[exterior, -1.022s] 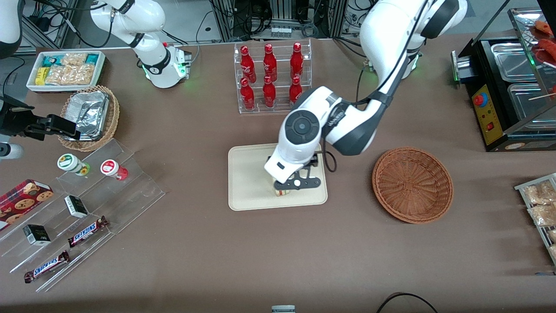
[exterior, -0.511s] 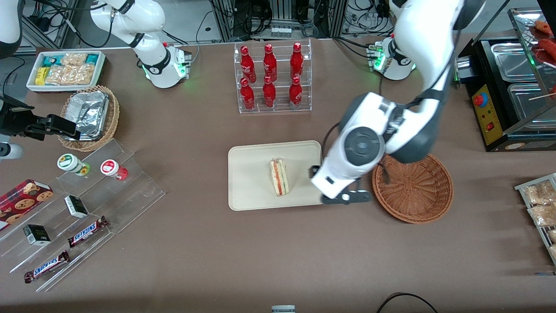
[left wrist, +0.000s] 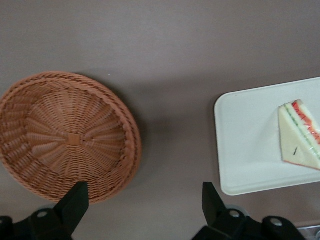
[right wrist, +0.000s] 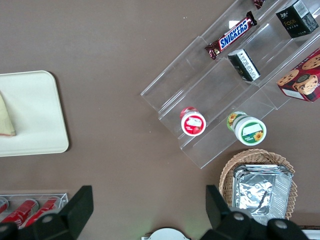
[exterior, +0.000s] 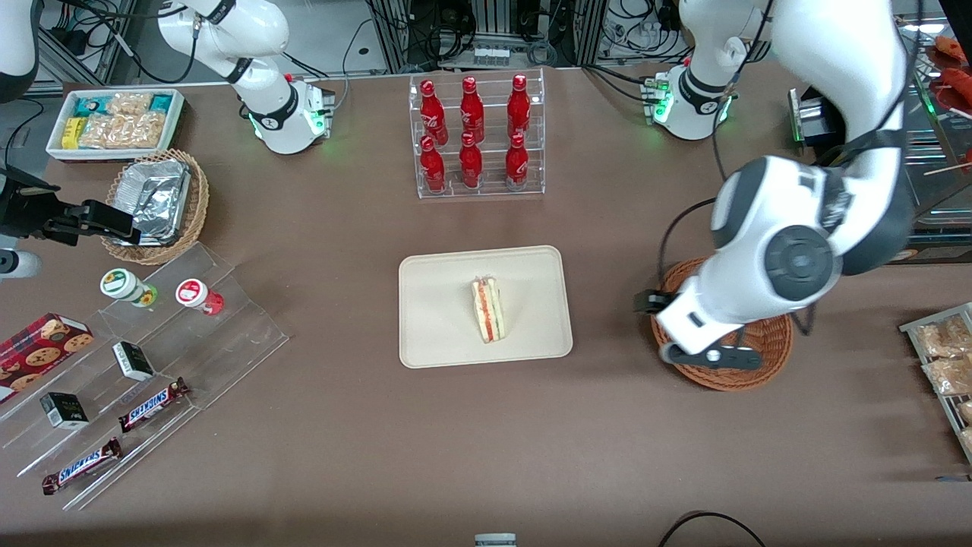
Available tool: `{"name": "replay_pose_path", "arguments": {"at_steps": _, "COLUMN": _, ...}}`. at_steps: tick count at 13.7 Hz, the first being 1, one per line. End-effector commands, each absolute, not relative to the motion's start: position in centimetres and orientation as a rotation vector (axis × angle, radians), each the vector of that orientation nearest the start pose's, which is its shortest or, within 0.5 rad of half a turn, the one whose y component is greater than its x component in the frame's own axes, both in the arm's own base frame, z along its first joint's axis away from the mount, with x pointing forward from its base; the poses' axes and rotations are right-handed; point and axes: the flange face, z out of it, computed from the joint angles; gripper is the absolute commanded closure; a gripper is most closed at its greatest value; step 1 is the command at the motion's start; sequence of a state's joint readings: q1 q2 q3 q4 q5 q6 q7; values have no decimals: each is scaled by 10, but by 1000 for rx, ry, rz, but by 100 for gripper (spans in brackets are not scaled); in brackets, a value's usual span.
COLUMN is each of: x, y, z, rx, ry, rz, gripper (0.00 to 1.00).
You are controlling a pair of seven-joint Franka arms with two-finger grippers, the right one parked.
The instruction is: Place sandwich from basket to tray
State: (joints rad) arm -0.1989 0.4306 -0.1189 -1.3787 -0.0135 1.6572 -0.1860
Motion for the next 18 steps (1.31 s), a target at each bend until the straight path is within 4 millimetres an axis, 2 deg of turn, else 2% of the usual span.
{"name": "replay_pose_path", "arguments": {"at_steps": 1, "x": 613, "y": -159, "z": 480, "rx": -3138, "ry": 271, "rz": 265, "gripper": 0}}
{"name": "replay_pose_path", "arguments": {"at_steps": 3, "x": 595, "y": -127, "z": 494, "rx": -3131, "ry": 336, "rz": 268, "gripper": 0}}
{"name": "replay_pose_path", "arguments": {"at_steps": 6, "x": 562, "y": -105, "z": 510, "rx": -3120, "ry": 323, "rz": 276, "gripper": 0}}
{"name": "replay_pose_path", "arguments": {"at_steps": 7, "x": 553, "y": -90, "z": 516, "rx": -3122, "ry": 284, "rz": 275, "gripper": 0}}
{"name": "replay_pose_path", "arguments": {"at_steps": 10, "x": 532, "y": -79, "z": 538, "rx": -3110, "ry": 259, "rz": 330, "gripper": 0}}
{"name": "replay_pose_path", "arguments": {"at_steps": 12, "x": 523, "y": -66, "z": 555, "rx": -3111, "ry": 221, "rz": 344, "gripper": 0}}
{"name": "replay_pose_path", "arguments": {"at_steps": 14, "x": 521, "y": -63, "z": 571, "rx": -3113, "ry": 212, "rz": 349, "gripper": 0}}
{"name": "replay_pose_path", "arguments": {"at_steps": 18, "x": 519, "y": -48, "z": 593, "rx": -3122, "ry": 168, "rz": 347, "gripper": 0}}
